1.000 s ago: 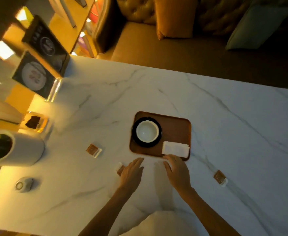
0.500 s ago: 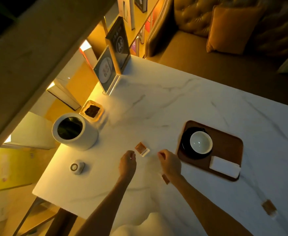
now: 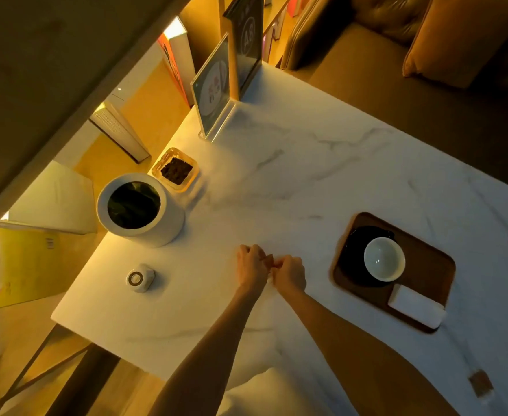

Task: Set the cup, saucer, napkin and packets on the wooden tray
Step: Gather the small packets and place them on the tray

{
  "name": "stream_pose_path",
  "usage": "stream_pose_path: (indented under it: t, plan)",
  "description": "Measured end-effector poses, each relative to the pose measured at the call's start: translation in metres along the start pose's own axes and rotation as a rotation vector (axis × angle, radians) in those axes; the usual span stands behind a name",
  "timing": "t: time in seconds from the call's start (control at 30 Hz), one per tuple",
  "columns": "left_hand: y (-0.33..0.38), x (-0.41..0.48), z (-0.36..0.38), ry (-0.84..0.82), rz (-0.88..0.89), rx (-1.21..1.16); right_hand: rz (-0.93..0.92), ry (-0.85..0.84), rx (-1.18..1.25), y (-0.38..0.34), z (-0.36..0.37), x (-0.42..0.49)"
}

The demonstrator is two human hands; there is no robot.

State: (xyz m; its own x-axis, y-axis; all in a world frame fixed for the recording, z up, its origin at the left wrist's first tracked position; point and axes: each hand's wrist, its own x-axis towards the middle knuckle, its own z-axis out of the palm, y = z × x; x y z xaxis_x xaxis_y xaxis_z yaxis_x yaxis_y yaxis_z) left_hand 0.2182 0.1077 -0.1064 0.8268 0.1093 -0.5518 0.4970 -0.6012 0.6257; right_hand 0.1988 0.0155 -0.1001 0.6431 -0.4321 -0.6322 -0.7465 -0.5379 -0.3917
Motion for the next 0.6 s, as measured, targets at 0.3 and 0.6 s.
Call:
stream_pose_path:
  t: [0.3, 0.6]
  plan:
    - [0.000, -0.014, -0.019, -0.245, -0.250, -0.652, -0.025, -0.130, 0.387, 0.024, -0.032, -0.001]
    - [0.008, -0.061, -0.038, -0.875, -0.202, -0.641, -0.402, -0.374, 0.162, 0.020, -0.081, -0.022]
